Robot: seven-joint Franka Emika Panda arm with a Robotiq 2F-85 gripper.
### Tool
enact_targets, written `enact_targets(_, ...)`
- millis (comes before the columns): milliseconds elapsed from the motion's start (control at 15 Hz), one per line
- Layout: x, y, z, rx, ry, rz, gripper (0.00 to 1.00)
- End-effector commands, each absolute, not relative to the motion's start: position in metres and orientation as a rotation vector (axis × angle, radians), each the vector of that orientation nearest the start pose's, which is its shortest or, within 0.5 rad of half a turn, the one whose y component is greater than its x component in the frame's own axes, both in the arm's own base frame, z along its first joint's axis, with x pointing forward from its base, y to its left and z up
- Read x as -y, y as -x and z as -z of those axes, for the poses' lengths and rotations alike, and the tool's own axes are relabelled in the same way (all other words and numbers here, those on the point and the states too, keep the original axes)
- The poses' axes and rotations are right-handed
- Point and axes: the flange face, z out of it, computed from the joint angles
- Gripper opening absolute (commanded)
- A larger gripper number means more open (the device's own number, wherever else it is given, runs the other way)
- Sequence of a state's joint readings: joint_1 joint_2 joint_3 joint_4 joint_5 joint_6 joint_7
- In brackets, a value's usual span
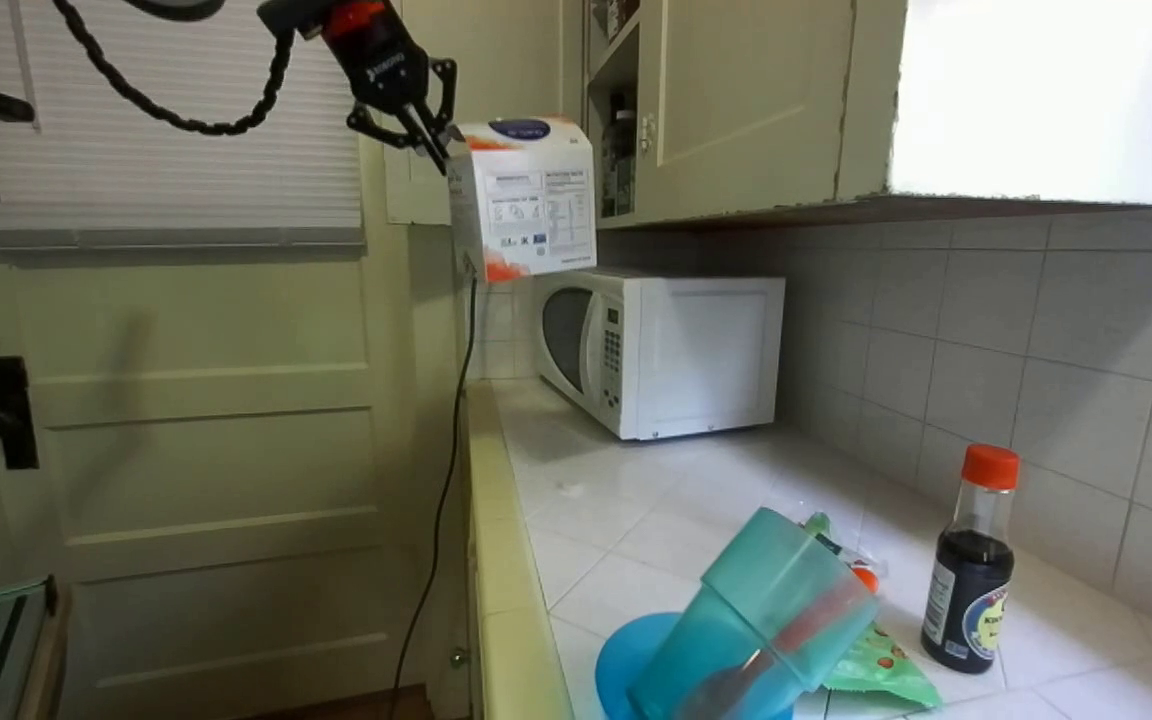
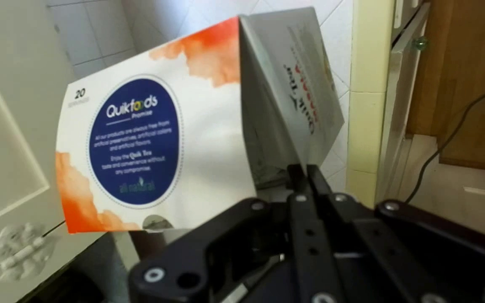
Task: Remove the cup and bowl from the cupboard and put the box inside
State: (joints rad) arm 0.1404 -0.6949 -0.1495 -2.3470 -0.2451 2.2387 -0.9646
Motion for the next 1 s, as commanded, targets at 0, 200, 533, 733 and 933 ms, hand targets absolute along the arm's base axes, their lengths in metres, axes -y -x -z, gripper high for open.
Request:
enact_targets(0,0.013,-0.404,-0.692,1.884,2.928,0.825,0.01)
enact_targets(200,-0.010,-0.430,-0.720,1.947,2.868,0.956,0.01)
enact_targets(533,-0.012,-0.431,-0.710,1.921,2.893,0.908,0.04)
enact_targets(733,-0.018,-0.439,-0.694,1.936,2.854,0.855,0.01)
enact_targets(933,-0.050,-0.455,-0.683,2.055,2.754,0.811,0.01)
